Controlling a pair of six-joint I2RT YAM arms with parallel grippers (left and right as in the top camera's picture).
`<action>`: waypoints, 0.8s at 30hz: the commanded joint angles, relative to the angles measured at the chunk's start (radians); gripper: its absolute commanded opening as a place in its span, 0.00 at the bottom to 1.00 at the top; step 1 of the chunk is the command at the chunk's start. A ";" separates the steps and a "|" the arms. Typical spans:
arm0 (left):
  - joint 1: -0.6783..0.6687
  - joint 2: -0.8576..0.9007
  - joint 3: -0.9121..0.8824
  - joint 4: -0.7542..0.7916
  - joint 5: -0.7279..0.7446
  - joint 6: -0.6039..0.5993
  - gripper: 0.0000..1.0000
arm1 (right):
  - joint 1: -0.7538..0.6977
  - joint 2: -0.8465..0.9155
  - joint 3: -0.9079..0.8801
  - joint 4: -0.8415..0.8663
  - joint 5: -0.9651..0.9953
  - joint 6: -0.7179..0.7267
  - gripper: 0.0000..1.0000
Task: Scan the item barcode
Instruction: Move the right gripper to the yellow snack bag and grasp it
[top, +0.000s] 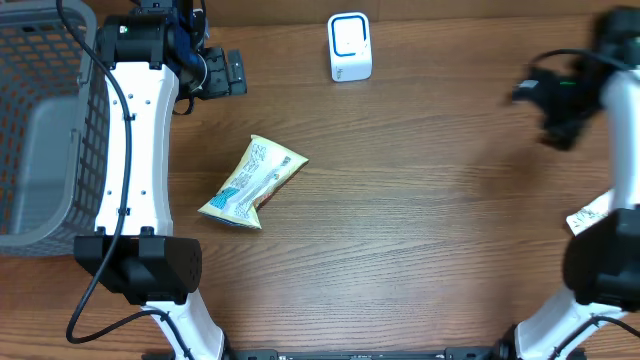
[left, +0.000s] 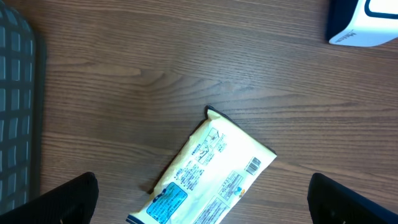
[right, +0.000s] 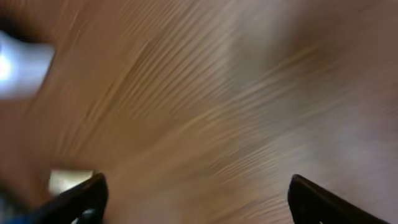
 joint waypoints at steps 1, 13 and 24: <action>0.010 -0.009 -0.003 0.001 -0.006 -0.014 1.00 | 0.180 0.016 -0.101 0.031 -0.222 0.040 0.91; 0.010 -0.009 -0.003 0.001 -0.010 -0.010 1.00 | 0.673 0.018 -0.315 0.644 -0.257 0.378 1.00; 0.021 -0.156 0.000 0.057 -0.363 0.060 1.00 | 0.803 0.059 -0.342 0.893 -0.188 0.511 1.00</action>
